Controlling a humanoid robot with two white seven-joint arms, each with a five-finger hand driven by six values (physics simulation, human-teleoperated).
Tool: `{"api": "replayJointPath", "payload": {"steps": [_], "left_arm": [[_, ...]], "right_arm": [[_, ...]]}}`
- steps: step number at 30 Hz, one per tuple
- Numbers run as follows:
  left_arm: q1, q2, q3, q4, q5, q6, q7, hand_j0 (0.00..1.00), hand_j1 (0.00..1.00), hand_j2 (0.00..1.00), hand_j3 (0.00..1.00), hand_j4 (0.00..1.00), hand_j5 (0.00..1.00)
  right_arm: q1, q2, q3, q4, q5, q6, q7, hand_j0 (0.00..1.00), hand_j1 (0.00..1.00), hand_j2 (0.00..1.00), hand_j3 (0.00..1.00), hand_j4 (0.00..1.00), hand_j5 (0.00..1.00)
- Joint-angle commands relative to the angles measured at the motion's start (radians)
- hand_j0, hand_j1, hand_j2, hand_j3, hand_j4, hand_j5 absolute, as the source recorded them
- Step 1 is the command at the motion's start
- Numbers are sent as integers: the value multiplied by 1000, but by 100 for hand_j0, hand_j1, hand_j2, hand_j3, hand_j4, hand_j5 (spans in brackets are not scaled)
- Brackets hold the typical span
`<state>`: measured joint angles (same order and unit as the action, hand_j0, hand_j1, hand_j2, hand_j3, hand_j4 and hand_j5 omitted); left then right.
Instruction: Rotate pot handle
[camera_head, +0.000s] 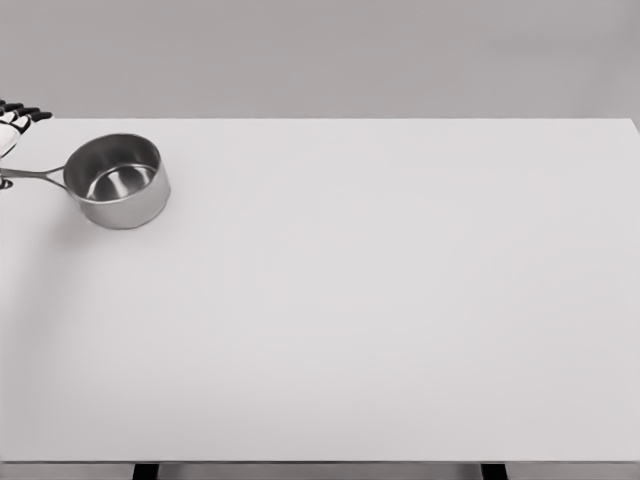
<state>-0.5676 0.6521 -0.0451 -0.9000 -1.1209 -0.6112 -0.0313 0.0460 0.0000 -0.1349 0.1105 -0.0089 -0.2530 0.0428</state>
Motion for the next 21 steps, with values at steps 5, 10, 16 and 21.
{"api": "replayJointPath", "payload": {"steps": [5,10,16,21], "left_arm": [[-25,-37,-2,26,-40,0,1,100,100,100,100,100,100],[-49,-49,-9,32,-57,0,1,100,100,100,100,100,100],[-60,-63,-16,32,-62,0,1,100,100,100,100,100,100],[-64,-58,-21,32,-60,0,1,100,100,100,100,100,100]], "right_arm": [[0,0,0,0,0,0,0,100,100,100,100,100,100],[0,0,0,0,0,0,0,100,100,100,100,100,100],[0,0,0,0,0,0,0,100,100,100,100,100,100],[0,0,0,0,0,0,0,100,100,100,100,100,100]]}}
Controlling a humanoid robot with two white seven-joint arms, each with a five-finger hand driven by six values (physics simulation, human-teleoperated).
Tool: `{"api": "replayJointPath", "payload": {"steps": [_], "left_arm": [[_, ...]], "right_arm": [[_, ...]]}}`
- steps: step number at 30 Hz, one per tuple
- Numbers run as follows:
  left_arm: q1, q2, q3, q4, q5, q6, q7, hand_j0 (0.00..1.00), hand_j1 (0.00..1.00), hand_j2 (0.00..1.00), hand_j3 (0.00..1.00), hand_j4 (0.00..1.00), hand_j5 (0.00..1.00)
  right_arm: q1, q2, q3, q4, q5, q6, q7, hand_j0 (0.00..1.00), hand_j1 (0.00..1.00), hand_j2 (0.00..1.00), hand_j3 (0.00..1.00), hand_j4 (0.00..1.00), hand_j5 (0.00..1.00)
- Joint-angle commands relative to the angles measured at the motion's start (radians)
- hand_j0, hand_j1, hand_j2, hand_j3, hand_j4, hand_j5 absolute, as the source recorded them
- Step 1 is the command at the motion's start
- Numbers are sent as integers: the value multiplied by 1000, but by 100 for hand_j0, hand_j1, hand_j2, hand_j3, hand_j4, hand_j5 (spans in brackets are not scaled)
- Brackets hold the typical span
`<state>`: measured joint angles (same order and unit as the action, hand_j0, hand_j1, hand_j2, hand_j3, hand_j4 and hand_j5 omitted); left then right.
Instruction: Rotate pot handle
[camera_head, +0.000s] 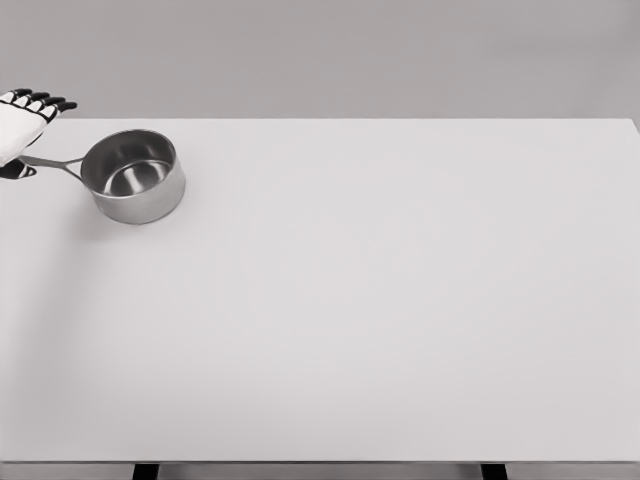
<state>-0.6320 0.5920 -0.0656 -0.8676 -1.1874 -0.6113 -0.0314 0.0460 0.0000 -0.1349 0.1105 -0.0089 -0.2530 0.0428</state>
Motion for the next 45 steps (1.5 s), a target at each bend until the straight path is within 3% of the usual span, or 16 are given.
{"api": "replayJointPath", "payload": {"steps": [1,10,16,22,30,34,38,40,43,45], "left_arm": [[0,3,-2,-1,6,0,1,100,100,100,100,100,100],[17,12,-2,-17,20,0,8,100,100,100,100,100,100],[106,60,3,-143,71,0,28,100,100,100,100,100,100],[251,153,3,-352,225,0,24,100,100,100,100,100,100],[474,307,41,-794,428,0,14,100,100,100,100,100,100],[500,287,29,-919,434,0,14,100,100,100,100,100,100],[526,204,4,-918,428,0,11,100,100,100,100,100,100],[515,158,-92,-913,416,0,10,100,100,100,100,100,100],[509,106,-177,-913,396,0,1,100,100,100,100,100,100],[509,92,-195,-913,394,0,-7,100,100,100,100,100,100]], "right_arm": [[0,0,0,0,0,0,0,100,100,100,100,100,100],[0,0,0,0,0,0,0,100,100,100,100,100,100],[0,0,0,0,0,0,0,100,100,100,100,100,100],[0,0,0,0,0,0,0,100,100,100,100,100,100],[0,0,0,0,0,0,0,100,100,100,100,100,100],[0,0,0,0,0,0,0,100,100,100,100,100,100],[0,0,0,0,0,1,0,100,100,100,100,100,100],[0,0,0,0,0,0,0,100,100,100,100,100,100],[0,0,0,0,0,0,0,100,100,100,100,100,100],[0,0,0,0,0,0,0,100,100,100,100,100,100]]}}
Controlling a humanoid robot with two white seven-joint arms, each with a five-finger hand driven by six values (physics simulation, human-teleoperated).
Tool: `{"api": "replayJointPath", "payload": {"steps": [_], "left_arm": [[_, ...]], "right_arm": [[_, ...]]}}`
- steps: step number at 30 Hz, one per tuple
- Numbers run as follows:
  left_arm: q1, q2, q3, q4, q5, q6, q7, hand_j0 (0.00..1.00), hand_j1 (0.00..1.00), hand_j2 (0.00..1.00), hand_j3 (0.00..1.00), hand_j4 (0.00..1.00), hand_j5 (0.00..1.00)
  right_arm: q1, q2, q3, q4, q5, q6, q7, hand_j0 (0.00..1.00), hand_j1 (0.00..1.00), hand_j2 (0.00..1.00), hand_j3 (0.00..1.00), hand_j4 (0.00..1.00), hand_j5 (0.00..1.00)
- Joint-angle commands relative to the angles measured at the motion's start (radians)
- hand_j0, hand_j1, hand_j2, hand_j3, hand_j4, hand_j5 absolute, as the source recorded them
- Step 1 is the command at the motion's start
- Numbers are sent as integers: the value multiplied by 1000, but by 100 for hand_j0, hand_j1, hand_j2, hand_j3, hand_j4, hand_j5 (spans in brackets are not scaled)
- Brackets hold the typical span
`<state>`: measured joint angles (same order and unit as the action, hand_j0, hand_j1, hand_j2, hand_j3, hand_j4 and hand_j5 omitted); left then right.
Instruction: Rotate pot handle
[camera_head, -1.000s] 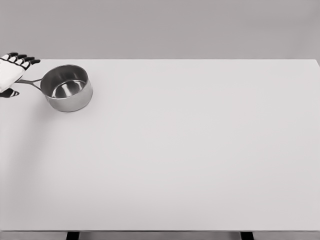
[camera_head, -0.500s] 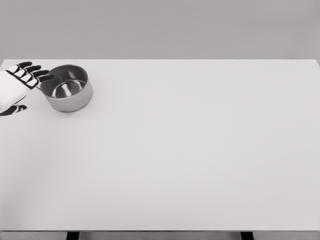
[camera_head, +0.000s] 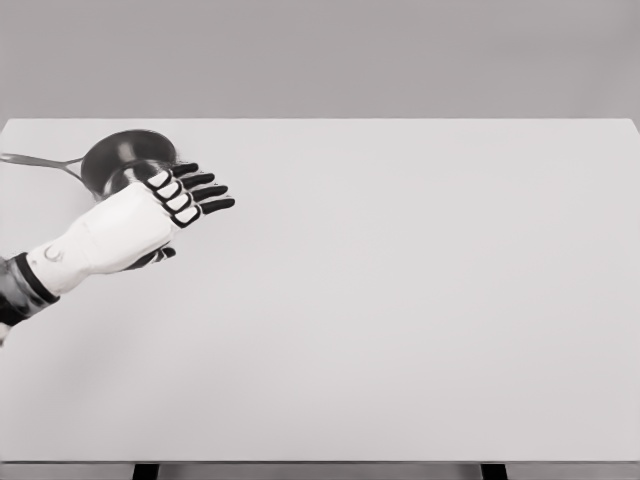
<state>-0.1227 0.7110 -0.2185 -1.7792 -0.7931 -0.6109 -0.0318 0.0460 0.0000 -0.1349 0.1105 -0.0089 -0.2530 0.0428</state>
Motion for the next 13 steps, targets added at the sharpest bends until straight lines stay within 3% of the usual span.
{"api": "replayJointPath", "payload": {"steps": [1,13], "left_arm": [[0,-30,-45,-2,0,0,-7,100,100,100,100,100,100],[-2,-41,-39,-2,2,0,-13,100,100,100,100,100,100]], "right_arm": [[0,0,0,0,0,1,0,100,100,100,100,100,100],[0,0,0,0,0,1,0,100,100,100,100,100,100]]}}
